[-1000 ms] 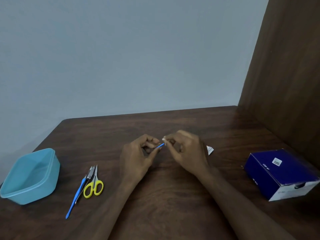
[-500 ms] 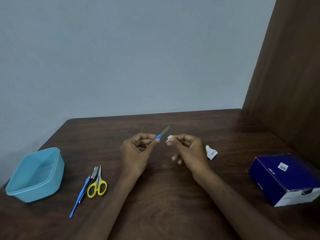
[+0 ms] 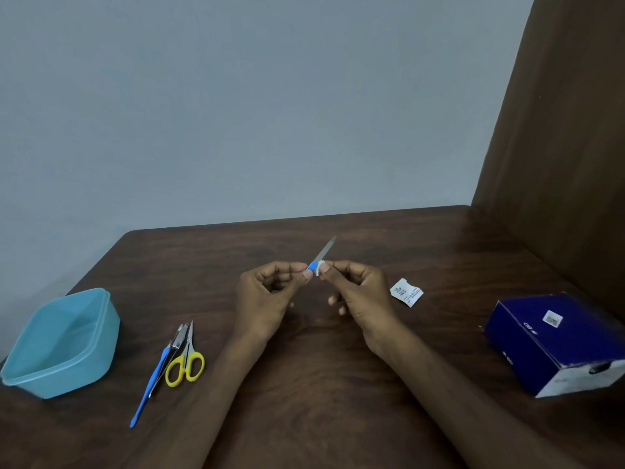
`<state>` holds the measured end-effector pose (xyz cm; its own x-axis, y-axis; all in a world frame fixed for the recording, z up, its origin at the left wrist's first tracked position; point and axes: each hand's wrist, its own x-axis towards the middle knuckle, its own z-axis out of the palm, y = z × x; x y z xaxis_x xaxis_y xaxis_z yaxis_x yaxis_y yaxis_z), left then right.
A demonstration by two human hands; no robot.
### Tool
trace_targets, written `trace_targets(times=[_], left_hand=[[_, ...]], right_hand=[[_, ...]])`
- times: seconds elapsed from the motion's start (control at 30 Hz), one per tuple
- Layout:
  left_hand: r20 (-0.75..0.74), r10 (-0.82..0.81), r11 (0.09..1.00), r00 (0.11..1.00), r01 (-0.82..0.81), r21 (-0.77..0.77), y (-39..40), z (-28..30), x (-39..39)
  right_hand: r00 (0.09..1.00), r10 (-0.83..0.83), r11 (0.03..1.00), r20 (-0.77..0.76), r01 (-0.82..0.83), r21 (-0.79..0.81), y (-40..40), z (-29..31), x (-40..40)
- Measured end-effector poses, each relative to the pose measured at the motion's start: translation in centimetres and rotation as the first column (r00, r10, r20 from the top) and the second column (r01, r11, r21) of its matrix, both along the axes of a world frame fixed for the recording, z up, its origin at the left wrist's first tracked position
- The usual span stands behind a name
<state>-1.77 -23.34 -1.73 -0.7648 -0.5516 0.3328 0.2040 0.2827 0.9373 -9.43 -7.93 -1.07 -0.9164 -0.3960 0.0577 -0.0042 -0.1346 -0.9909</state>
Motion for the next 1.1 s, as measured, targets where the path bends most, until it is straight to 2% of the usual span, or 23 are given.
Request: trace_targets(times=[0.3,0.4,0.63,0.8,0.87,0.97,1.1], left_hand=[[-0.070,0.010,0.998,0.998,-0.006,0.062,0.0,-0.2,-0.1],[-0.053,0.005,0.999,0.999,-0.003,0.053,0.2,-0.2,0.0],[-0.010,-0.009,1.000,1.000,0.008,-0.030,0.4,-0.2,0.0],[0.036,-0.046,0.984,0.998,0.052,-0.169,0.6,-0.4,0.2],[0.020,0.001,0.986,1.000,0.002,-0.168,0.6,-0.3,0.0],[-0.047,0.043,0.998,0.998,-0.044,-0.033,0.4,-0.2,-0.2],[-0.077,0.050,0.998,0.996,-0.053,-0.033,-0.1,-0.4,-0.3]], right_hand=[[1.000,-0.003,0.999,0.021,0.004,-0.032,0.1,0.1,0.0],[1.000,0.009,1.000,0.013,-0.008,-0.018,0.2,0.0,0.0],[0.998,0.045,0.998,-0.038,-0.043,0.035,-0.1,-0.3,-0.2],[0.999,0.000,1.000,-0.035,0.001,0.014,-0.2,-0.5,-0.4],[0.991,-0.035,0.995,-0.131,0.047,0.092,-0.1,-0.6,-0.8],[0.925,0.007,0.951,-0.379,0.111,0.289,0.1,-0.7,-0.9],[0.871,0.088,0.930,-0.483,0.101,0.353,0.3,-0.7,-0.1]])
